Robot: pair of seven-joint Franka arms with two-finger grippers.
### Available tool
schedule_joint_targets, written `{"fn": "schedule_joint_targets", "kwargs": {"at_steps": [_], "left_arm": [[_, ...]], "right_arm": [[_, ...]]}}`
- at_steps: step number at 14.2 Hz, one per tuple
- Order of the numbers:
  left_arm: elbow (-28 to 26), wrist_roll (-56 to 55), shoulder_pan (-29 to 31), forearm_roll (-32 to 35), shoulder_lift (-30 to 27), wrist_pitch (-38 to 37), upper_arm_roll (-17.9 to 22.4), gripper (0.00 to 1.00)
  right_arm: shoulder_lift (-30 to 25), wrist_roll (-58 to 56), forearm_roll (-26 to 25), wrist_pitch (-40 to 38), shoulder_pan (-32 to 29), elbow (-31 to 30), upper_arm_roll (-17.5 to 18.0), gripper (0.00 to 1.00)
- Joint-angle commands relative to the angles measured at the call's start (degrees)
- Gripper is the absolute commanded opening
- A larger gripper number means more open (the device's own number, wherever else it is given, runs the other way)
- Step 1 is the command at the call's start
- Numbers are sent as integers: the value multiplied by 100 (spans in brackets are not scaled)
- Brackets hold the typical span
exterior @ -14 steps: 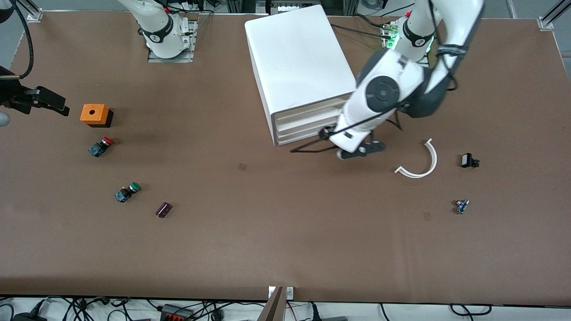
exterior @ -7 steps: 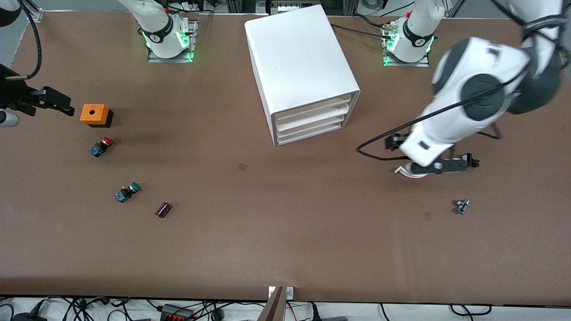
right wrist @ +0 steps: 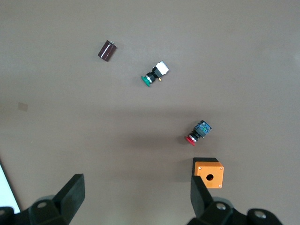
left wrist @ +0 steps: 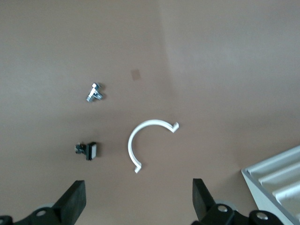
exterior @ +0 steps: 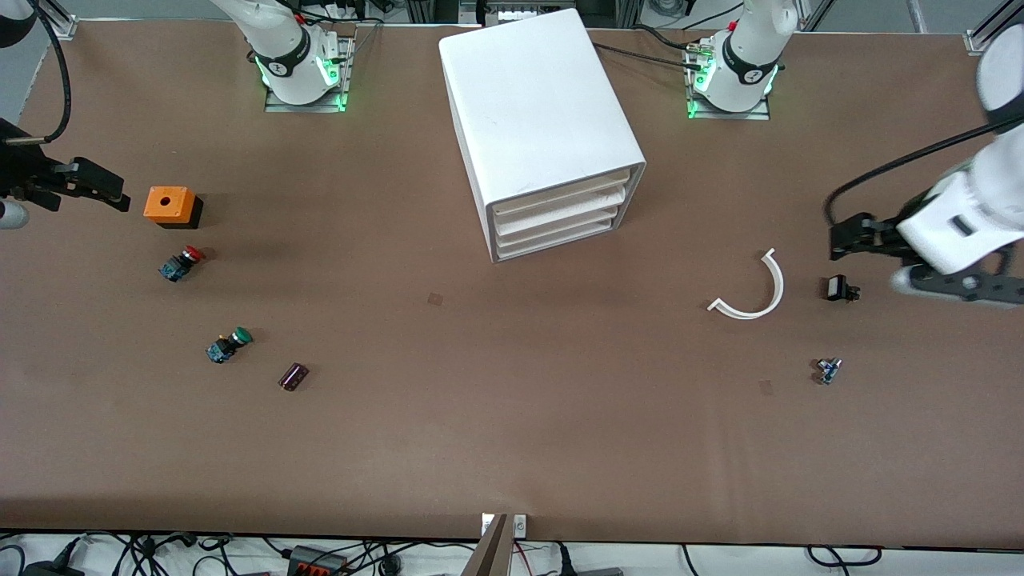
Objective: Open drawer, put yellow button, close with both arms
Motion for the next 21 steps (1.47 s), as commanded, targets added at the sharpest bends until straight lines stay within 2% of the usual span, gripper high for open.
{"fn": "schedule_joint_targets", "kwargs": {"at_steps": [1, 7, 21], "left_arm": [[-1502, 133, -389, -103, -1120, 768, 380, 100], [-1408, 176, -452, 12, -1096, 470, 362, 100], [-1399, 168, -372, 3, -1078, 408, 327, 100]], "right_arm": [[-78, -97, -73, 34, -5, -37, 30, 100], [-69, -88, -73, 69, -57, -37, 47, 100], [-78, -106, -82, 42, 13, -46, 47, 100]]}}
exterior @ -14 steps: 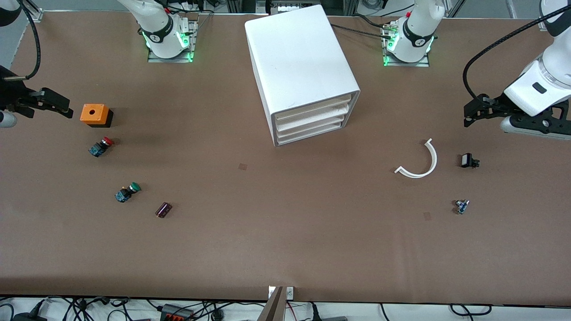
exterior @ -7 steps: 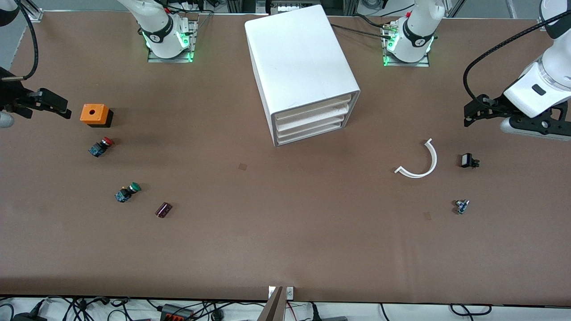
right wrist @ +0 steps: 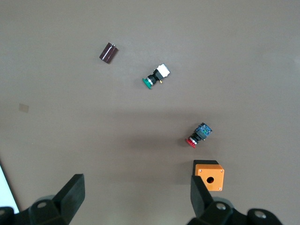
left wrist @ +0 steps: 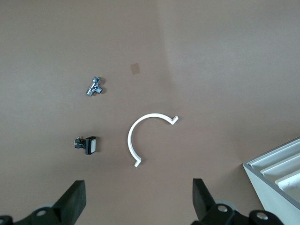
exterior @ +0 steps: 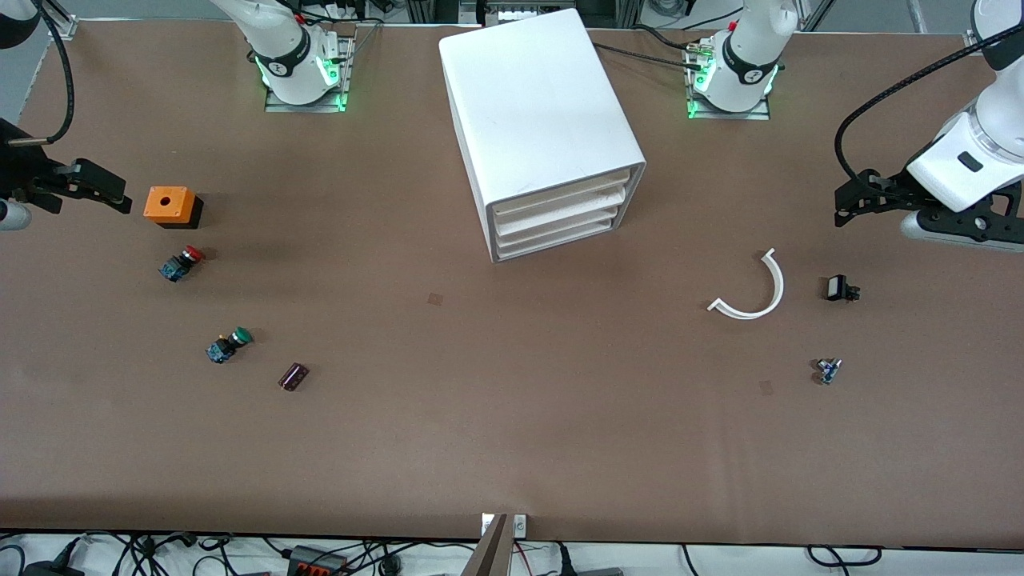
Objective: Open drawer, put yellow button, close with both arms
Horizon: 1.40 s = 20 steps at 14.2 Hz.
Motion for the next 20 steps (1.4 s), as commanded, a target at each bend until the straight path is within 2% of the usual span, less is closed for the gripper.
{"fn": "schedule_joint_targets", "kwargs": {"at_steps": [1, 20], "left_arm": [[-38, 62, 12, 63, -57, -26, 7, 100], [-30, 9, 12, 27, -57, -35, 7, 100]], "right_arm": [[-86, -90, -81, -14, 11, -45, 33, 100], [-103, -19, -90, -14, 3, -98, 15, 100]]}}
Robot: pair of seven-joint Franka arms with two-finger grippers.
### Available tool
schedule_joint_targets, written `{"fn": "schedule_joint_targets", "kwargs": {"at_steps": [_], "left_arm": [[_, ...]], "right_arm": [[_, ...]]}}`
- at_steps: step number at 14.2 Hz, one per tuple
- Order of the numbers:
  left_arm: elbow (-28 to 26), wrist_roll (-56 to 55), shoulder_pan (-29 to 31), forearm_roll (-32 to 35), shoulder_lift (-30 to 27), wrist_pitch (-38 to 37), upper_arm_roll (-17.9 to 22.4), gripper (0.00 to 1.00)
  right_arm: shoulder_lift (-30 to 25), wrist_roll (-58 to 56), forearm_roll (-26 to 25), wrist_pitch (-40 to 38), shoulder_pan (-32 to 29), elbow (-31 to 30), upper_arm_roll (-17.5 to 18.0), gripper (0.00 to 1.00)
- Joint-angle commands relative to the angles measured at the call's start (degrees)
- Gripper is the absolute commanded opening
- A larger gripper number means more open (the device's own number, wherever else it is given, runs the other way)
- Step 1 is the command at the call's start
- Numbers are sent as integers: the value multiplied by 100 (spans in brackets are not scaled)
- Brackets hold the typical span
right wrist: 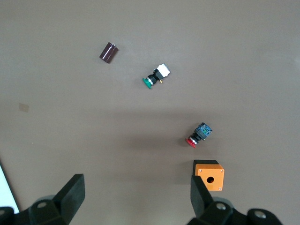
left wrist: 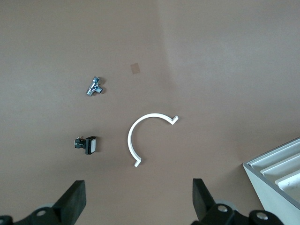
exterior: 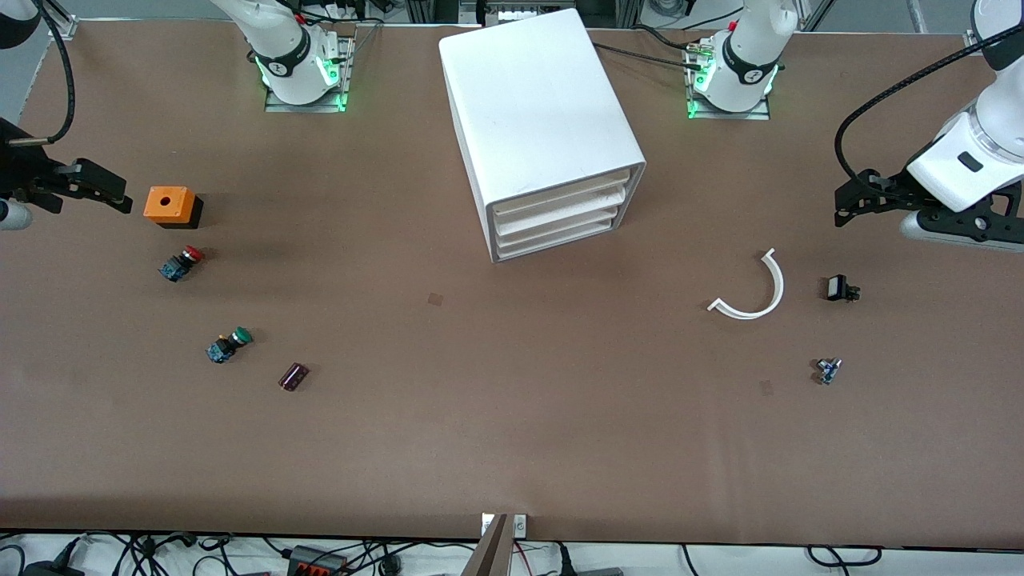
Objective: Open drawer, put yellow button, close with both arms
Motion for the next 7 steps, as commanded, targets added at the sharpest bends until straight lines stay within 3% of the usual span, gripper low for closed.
{"fn": "schedule_joint_targets", "kwargs": {"at_steps": [1, 7], "left_arm": [[-30, 3, 12, 27, -57, -34, 6, 100], [-30, 3, 12, 27, -57, -43, 6, 100]], "right_arm": [[-111, -19, -87, -11, 3, -94, 11, 100], [-111, -27, -87, 7, 12, -94, 20, 100]]}}
